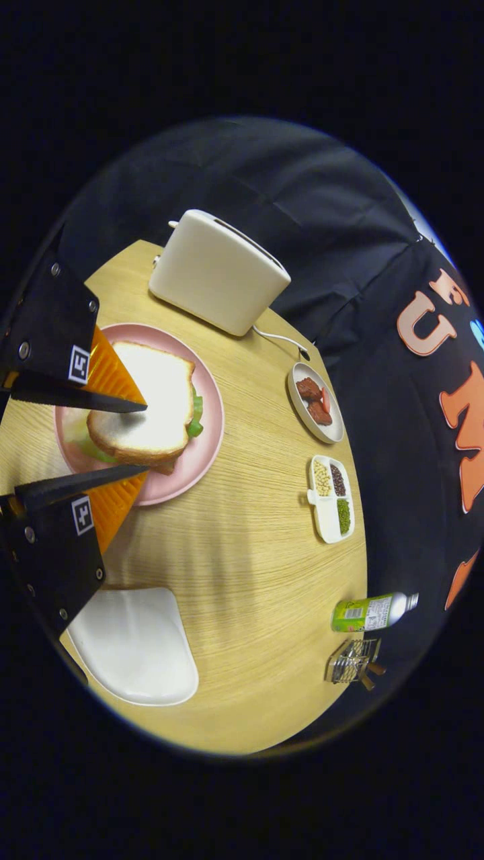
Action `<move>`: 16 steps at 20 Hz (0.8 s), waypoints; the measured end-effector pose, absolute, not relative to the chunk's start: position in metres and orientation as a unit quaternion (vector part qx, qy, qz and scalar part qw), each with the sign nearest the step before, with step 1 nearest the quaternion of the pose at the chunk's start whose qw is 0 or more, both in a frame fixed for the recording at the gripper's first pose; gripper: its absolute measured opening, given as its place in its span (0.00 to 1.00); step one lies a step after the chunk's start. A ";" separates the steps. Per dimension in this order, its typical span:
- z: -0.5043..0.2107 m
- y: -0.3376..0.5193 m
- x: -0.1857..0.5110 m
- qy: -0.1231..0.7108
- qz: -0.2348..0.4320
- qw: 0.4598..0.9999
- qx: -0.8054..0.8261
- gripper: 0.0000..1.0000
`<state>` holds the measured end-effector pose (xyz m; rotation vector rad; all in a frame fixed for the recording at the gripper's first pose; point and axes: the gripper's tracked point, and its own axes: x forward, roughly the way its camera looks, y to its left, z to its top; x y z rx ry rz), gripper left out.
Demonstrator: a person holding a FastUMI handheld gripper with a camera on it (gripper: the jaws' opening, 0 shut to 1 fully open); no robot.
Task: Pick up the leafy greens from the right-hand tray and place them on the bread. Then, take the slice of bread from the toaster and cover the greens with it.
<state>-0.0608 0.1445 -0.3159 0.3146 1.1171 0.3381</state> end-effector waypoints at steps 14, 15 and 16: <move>-0.173 0.123 0.027 0.239 0.115 0.963 0.052 0.79; -0.161 0.121 0.030 0.222 0.109 0.968 0.048 0.81; -0.149 0.120 0.032 0.206 0.102 0.972 0.047 0.83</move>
